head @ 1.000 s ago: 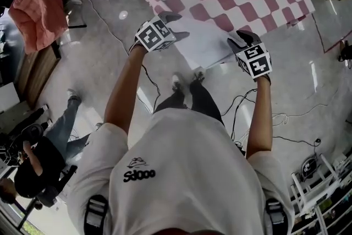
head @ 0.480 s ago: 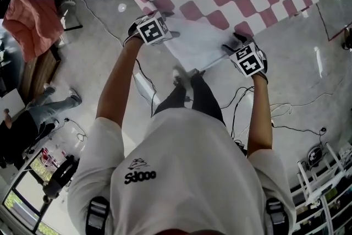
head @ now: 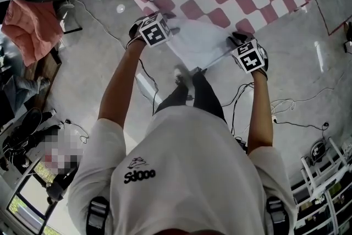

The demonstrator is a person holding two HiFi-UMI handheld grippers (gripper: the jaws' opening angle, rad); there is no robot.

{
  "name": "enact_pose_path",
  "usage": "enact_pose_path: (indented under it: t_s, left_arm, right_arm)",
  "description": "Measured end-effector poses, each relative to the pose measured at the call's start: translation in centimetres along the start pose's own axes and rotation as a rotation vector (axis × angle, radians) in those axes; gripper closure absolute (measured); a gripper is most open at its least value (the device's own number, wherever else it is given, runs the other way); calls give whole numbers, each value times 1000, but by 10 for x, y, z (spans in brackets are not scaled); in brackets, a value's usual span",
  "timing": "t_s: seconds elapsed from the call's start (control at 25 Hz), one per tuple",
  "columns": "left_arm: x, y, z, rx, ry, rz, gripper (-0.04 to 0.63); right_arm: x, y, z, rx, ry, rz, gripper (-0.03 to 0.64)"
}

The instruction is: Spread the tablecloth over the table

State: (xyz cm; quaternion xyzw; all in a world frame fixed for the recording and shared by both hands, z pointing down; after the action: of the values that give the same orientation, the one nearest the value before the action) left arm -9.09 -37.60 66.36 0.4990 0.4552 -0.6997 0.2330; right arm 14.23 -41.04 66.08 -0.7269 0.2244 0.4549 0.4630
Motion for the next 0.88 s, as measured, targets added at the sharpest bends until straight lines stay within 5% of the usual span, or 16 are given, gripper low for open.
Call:
enact_pose_path:
  t_s: [0.16, 0.28, 0.64, 0.88]
  left_arm:
    - [2, -2, -2, -20, 17, 10, 431]
    - [8, -6, -4, -19, 30, 16, 550]
    - [35, -12, -15, -13, 31, -42, 563]
    - [62, -25, -30, -53, 14, -165, 563]
  right_arm:
    - [0, -2, 8, -13, -3, 2, 575]
    - [2, -2, 15, -33, -2, 2, 588]
    - [31, 10, 38, -99, -8, -92, 591]
    - [65, 14, 87, -188, -135, -182, 591]
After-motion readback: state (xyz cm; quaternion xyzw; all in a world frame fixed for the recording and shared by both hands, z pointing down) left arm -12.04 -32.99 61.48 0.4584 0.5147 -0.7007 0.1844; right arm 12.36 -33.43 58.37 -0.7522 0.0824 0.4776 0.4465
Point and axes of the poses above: the fingertips, and each gripper's own axes: x backward along the fingers, z to its left, y out of its top, the point moved 5 cm from there along x, backward along the fingers, and after that the axes turned 6 degrees about -x, right-handed, at the moved point
